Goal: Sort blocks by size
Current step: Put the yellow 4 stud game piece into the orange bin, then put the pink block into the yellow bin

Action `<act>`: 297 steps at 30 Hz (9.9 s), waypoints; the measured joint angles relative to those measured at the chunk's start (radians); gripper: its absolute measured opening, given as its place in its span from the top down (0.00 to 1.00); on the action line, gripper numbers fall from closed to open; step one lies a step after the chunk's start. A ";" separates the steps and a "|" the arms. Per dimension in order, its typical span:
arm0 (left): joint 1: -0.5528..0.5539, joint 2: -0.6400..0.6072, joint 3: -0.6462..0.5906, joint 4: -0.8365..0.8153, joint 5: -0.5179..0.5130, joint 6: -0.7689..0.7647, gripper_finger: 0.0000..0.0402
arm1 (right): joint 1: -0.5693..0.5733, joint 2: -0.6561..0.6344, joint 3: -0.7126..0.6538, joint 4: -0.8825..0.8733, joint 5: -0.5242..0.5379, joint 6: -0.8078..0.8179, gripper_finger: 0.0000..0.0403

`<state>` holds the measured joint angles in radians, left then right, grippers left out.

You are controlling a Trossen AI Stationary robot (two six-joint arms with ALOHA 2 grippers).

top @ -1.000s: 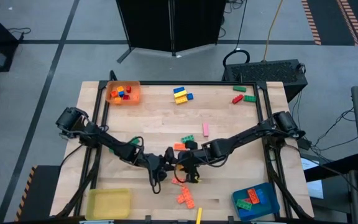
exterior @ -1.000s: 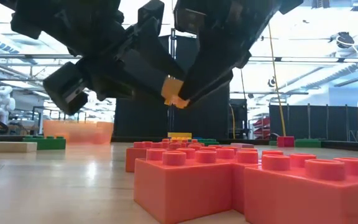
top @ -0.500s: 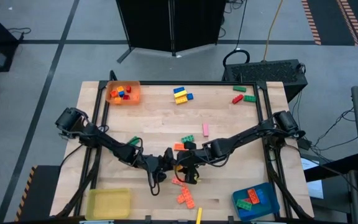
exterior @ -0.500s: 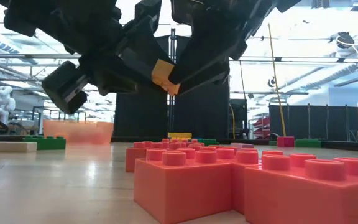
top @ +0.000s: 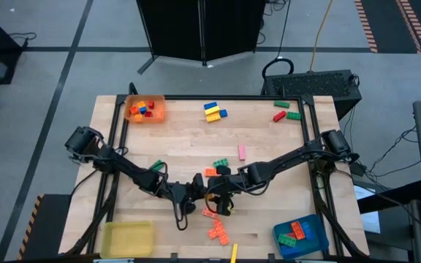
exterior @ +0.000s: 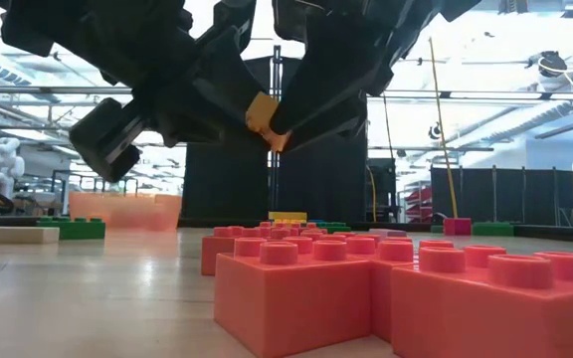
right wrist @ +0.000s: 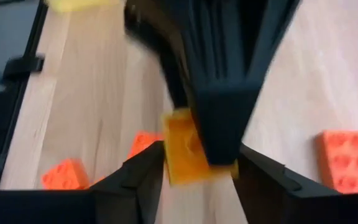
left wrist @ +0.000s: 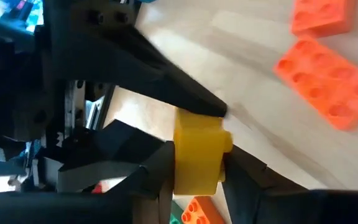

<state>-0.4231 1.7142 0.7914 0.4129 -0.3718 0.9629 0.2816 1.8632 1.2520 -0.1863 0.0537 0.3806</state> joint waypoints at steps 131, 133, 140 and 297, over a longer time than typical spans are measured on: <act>1.070 -0.336 0.001 -0.642 0.505 -0.712 0.51 | -0.122 -0.283 -0.164 -0.527 0.518 0.186 0.39; 1.031 -0.336 0.001 -0.642 0.507 -0.711 0.51 | -0.122 -0.283 -0.164 -0.562 0.518 0.202 0.39; 0.882 -0.336 0.001 -0.659 0.546 -0.710 0.51 | -0.098 -0.283 -0.165 -0.620 0.454 0.237 0.39; 0.416 -0.332 -0.095 -0.515 0.273 -0.853 0.51 | -0.220 -0.084 -0.162 -0.611 0.445 -0.424 0.52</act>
<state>-0.0071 1.3819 0.6960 -0.1021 -0.0990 0.1102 0.0620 1.7790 1.0904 -0.7974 0.4987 -0.0433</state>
